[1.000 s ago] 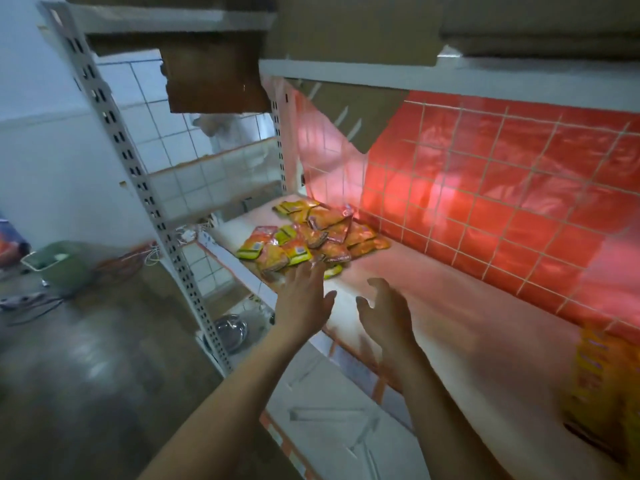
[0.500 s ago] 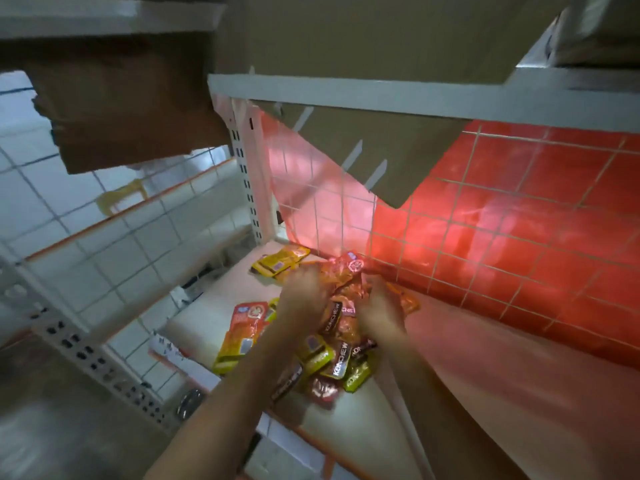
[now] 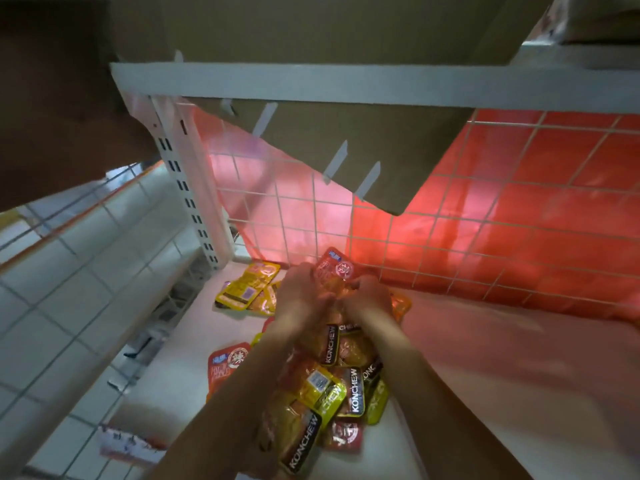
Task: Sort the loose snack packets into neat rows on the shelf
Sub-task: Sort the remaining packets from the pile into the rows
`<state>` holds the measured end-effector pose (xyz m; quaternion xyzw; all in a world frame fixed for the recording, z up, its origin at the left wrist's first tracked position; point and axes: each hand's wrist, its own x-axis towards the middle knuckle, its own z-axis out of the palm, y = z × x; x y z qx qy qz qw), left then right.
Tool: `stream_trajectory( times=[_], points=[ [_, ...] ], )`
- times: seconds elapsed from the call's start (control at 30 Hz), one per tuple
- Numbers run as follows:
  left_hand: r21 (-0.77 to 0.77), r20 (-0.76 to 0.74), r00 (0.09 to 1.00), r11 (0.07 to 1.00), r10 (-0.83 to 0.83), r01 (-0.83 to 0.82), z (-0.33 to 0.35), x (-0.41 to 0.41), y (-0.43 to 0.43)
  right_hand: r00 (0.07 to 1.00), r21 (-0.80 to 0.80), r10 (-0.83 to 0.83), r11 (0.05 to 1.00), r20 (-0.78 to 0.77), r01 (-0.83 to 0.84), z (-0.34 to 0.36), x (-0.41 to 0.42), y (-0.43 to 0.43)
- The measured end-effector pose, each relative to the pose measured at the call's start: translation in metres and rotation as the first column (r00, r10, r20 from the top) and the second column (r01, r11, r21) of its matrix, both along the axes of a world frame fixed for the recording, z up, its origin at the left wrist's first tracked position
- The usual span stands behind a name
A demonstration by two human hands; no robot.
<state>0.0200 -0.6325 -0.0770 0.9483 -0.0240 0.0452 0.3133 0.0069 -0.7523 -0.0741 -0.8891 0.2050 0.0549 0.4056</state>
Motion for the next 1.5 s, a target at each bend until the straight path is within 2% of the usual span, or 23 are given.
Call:
stream_trajectory(
  times=[0.1,0.2,0.3,0.4,0.53,0.7,0.8,0.93,1.17,1.37,1.5],
  points=[
    [-0.195,0.03,0.999,0.981,0.019,-0.013,0.005,-0.005,-0.003,0.992,0.157,-0.108,0.983,0.064,0.097,-0.002,-0.007,-0.013],
    [-0.426,0.011,0.999,0.904,0.037,-0.029,0.014,-0.017,-0.012,0.957,0.319,-0.254,0.927,0.14,0.199,-0.013,-0.022,-0.036],
    [-0.571,-0.034,0.999,0.821,-0.031,0.006,0.012,-0.024,-0.033,0.926,0.347,-0.328,0.904,0.188,0.25,-0.025,-0.04,-0.068],
    [-0.643,-0.104,0.989,0.766,-0.104,0.013,0.003,-0.031,-0.059,0.875,0.4,-0.433,0.857,0.215,0.326,-0.029,-0.063,-0.096],
    [-0.687,-0.143,0.969,0.725,-0.202,0.05,-0.002,-0.054,-0.1,0.809,0.417,-0.54,0.807,0.234,0.418,-0.017,-0.104,-0.127],
    [-0.747,-0.213,0.927,0.663,-0.309,0.05,0.004,-0.089,-0.155,0.76,0.432,-0.578,0.791,0.298,0.432,-0.002,-0.154,-0.179],
    [-0.771,-0.231,0.895,0.633,-0.382,0.071,0.011,-0.116,-0.196,0.73,0.38,-0.611,0.782,0.306,0.495,0.001,-0.182,-0.218],
    [-0.773,-0.264,0.837,0.624,-0.479,0.113,0.018,-0.161,-0.263,0.695,0.42,-0.631,0.766,0.345,0.487,-0.002,-0.234,-0.282],
    [-0.832,-0.252,0.804,0.545,-0.539,0.105,0.028,-0.256,-0.403,0.646,0.391,-0.663,0.747,0.379,0.537,0.018,-0.345,-0.404],
    [-0.768,-0.217,0.796,0.602,-0.565,0.218,0.028,-0.316,-0.501,0.609,0.407,-0.679,0.734,0.411,0.543,0.027,-0.42,-0.483],
    [-0.711,-0.164,0.797,0.629,-0.582,0.314,0.034,-0.338,-0.559,0.518,0.434,-0.763,0.646,0.386,0.628,0.018,-0.442,-0.537]
  ],
)
